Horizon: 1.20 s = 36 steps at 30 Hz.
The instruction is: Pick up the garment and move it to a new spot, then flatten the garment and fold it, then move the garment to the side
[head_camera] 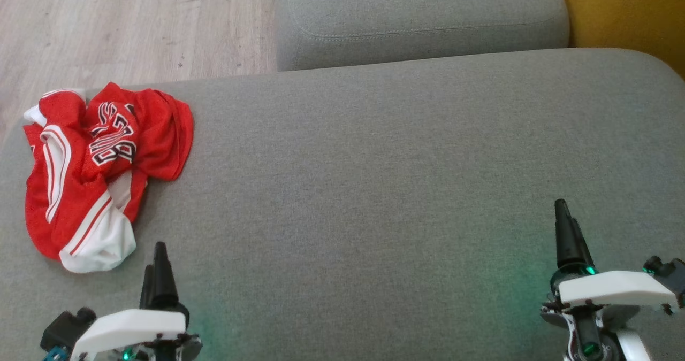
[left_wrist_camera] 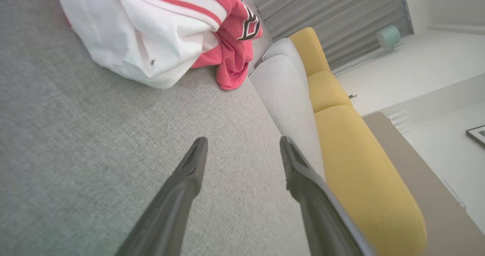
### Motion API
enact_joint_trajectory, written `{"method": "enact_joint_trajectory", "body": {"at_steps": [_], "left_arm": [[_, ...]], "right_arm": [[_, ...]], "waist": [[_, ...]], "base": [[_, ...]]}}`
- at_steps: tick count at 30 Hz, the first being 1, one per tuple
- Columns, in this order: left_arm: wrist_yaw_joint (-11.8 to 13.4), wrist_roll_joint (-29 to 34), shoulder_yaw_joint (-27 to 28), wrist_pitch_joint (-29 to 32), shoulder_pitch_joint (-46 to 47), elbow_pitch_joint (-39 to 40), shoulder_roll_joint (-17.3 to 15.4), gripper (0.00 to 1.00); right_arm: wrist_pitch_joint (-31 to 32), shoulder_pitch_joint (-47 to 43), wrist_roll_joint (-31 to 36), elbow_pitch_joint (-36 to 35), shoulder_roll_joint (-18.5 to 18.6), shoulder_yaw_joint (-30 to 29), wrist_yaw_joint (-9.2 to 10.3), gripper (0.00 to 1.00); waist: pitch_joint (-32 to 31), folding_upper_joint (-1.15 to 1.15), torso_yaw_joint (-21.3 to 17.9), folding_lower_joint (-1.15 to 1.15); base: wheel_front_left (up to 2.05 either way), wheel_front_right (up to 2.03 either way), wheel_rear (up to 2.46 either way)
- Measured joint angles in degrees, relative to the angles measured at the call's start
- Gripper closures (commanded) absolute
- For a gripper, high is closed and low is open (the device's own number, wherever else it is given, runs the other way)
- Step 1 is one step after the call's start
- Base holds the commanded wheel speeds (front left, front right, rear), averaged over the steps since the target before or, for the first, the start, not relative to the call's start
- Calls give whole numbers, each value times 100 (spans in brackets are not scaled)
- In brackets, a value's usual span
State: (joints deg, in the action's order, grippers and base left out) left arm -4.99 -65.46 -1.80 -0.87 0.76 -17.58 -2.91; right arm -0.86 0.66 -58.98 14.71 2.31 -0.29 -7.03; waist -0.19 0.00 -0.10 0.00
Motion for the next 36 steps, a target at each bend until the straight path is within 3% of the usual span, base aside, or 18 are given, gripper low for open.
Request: {"method": "enact_joint_trajectory", "body": {"at_steps": [36], "left_arm": [[396,2917,-576,-586,1,-242,-279,0]], "right_arm": [[-588,9,2731,26,44,577,0,0]], "waist": [[-47,0,-29,0]], "base": [[0,0,0]]}}
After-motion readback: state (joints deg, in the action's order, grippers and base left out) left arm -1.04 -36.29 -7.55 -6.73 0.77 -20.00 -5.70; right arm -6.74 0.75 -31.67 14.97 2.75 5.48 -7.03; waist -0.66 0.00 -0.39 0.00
